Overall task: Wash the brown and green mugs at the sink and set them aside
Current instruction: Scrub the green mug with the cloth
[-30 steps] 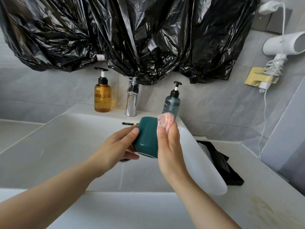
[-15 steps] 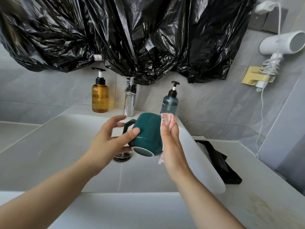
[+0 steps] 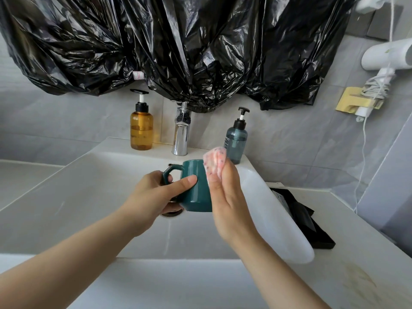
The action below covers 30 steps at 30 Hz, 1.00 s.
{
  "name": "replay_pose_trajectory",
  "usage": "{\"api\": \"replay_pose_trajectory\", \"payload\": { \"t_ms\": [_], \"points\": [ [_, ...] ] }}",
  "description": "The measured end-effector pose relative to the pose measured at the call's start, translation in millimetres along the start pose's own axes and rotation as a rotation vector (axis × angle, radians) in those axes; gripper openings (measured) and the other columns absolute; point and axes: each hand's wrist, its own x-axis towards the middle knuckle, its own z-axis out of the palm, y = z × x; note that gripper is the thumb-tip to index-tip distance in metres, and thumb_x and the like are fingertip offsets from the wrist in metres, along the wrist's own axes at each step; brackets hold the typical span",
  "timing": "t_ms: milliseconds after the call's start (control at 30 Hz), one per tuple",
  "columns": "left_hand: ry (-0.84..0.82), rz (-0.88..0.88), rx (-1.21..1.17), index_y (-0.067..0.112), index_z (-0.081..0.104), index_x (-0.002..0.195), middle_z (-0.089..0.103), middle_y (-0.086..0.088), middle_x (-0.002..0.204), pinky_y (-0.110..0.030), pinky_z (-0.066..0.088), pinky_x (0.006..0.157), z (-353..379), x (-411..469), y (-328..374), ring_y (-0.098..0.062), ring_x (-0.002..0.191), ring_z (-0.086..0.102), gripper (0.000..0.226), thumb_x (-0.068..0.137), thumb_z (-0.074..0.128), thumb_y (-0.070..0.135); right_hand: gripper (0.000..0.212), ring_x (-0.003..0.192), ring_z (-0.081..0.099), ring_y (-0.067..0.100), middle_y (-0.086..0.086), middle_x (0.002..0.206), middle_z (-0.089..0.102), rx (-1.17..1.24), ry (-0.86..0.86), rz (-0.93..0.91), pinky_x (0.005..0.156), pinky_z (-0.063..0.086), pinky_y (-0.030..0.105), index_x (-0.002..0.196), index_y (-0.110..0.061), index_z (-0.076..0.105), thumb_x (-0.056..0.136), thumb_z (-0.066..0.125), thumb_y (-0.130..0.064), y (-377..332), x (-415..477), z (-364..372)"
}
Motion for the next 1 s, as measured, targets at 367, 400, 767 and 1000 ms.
{"api": "replay_pose_trajectory", "payload": {
  "t_ms": [367, 400, 767, 1000],
  "points": [
    [-0.023, 0.031, -0.125, 0.009, 0.052, 0.079, 0.054, -0.012, 0.084, -0.061, 0.051, 0.094, 1, -15, 10, -0.03, 0.077, 0.064, 0.03, 0.102, 0.046, 0.028, 0.057, 0.127, 0.03, -0.025, -0.036, 0.144, 0.037, 0.218, -0.061, 0.194, 0.107, 0.032, 0.011, 0.145, -0.048, 0.032, 0.089, 0.028, -0.062, -10, 1, -14],
    [-0.005, 0.04, -0.144, 0.01, 0.055, 0.077, 0.054, -0.011, 0.081, -0.063, 0.05, 0.095, 3, -16, 8, -0.031, 0.078, 0.063, 0.031, 0.102, 0.047, 0.027, 0.048, 0.125, 0.033, -0.024, -0.034, 0.141, 0.041, 0.19, -0.05, 0.148, 0.102, 0.033, 0.005, 0.141, -0.049, 0.035, 0.094, 0.029, -0.057, -10, -1, -12],
    [0.104, 0.041, -0.14, 0.006, 0.062, 0.082, 0.07, -0.011, 0.077, -0.045, 0.053, 0.082, 34, -18, -5, -0.035, 0.081, 0.067, 0.023, 0.096, 0.058, 0.024, 0.048, 0.138, 0.035, 0.008, -0.006, 0.15, 0.036, -0.182, -0.04, 0.065, 0.114, 0.033, 0.038, 0.15, -0.03, 0.027, 0.103, 0.032, -0.04, 15, 3, -3],
    [0.002, 0.02, -0.123, 0.011, 0.071, 0.091, 0.072, -0.007, 0.095, -0.059, 0.044, 0.104, 22, -10, 4, -0.027, 0.103, 0.061, 0.024, 0.099, 0.053, 0.022, 0.053, 0.136, 0.036, -0.003, -0.012, 0.147, 0.04, 0.014, 0.023, 0.108, 0.116, 0.027, 0.028, 0.151, -0.04, 0.023, 0.1, 0.034, -0.049, 14, 6, -5]
  ]
}}
